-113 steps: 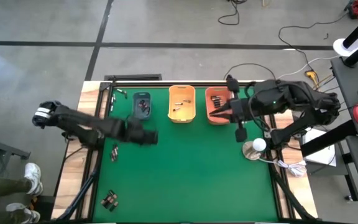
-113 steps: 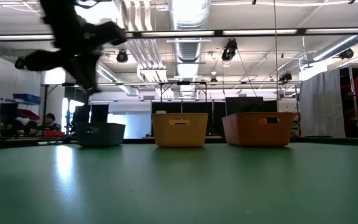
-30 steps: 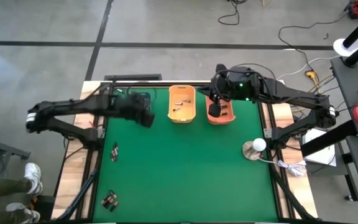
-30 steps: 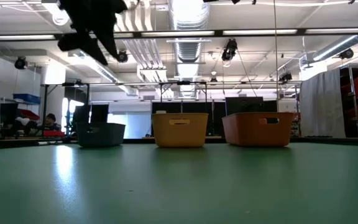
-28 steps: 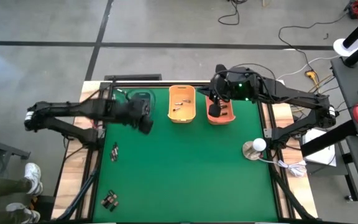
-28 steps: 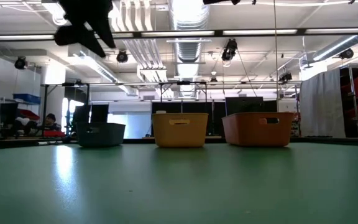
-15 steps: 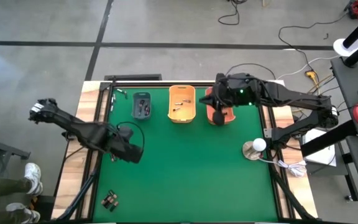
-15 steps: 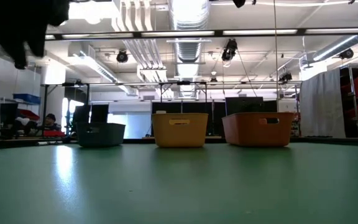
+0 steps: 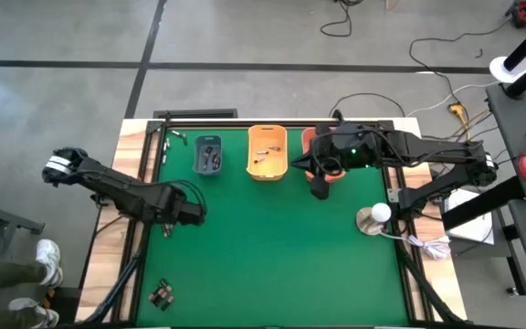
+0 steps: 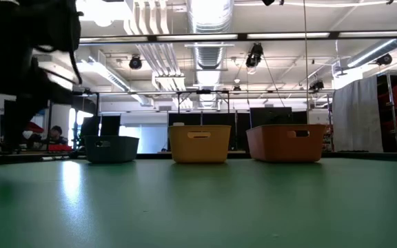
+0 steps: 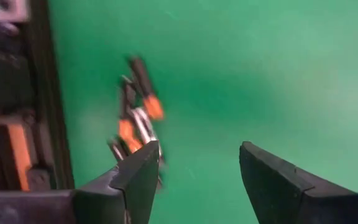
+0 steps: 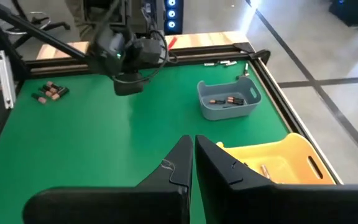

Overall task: Sort batteries
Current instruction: Put the black battery into the blue bin

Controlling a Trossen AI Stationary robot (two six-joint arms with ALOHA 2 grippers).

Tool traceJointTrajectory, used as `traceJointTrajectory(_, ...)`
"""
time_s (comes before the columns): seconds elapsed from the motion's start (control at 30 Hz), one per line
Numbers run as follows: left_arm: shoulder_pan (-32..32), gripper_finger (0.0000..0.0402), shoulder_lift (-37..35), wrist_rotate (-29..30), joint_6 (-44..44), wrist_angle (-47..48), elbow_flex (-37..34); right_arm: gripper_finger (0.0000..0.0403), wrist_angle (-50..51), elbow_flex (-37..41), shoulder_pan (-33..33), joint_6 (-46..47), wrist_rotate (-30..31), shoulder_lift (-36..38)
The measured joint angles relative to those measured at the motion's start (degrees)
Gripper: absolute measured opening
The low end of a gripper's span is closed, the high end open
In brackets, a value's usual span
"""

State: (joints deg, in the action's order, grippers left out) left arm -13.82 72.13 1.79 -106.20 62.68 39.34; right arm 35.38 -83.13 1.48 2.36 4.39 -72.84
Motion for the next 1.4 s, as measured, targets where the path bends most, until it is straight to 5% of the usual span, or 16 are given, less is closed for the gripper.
traceJointTrajectory(0.6, 11.1, 0.0201, 3.3, 1.3, 0.7, -2.6, -4.4, 0.0013, 1.6, 0.0, -0.7, -2.6, 0.2, 0.0)
traceJointTrajectory(1.07, 11.7, 0.0199, 5.6, -0.4, -7.0, -8.2, -6.6, 0.0013, 9.3, 0.0, -0.7, -10.4, 0.2, 0.1)
traceJointTrajectory(1.4, 12.0, 0.0137, 7.6, 4.2, -13.0, -11.3, -5.6, 0.0013, 9.1, 0.0, -0.7, -17.1, 0.2, 0.1)
